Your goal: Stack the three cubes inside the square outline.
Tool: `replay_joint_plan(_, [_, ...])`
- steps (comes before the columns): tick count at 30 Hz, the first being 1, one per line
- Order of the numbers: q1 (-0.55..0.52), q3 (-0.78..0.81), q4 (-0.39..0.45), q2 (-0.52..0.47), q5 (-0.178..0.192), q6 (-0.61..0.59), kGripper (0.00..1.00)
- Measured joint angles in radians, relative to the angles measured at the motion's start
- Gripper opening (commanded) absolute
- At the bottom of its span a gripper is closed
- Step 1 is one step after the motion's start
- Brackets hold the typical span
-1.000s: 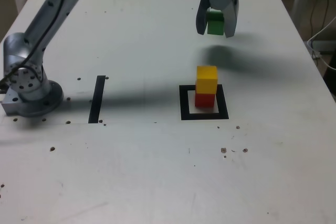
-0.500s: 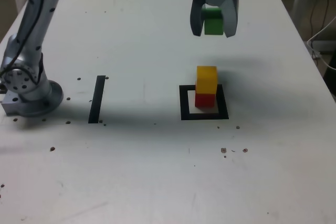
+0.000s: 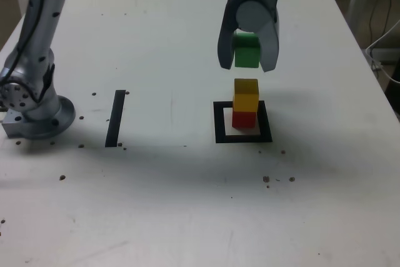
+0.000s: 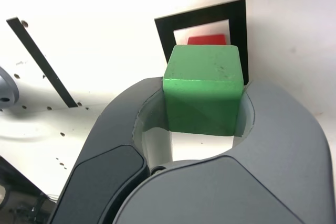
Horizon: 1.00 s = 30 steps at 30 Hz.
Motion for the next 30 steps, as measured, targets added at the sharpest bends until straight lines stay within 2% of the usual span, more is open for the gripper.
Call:
replay_joint_plan(16, [-0.073,0.031,-0.007,0.000,-0.026,-0.057,0.27])
replay_joint_plan(30, [-0.077,0.040,-0.026,0.033,-0.028,-0.059,0.28])
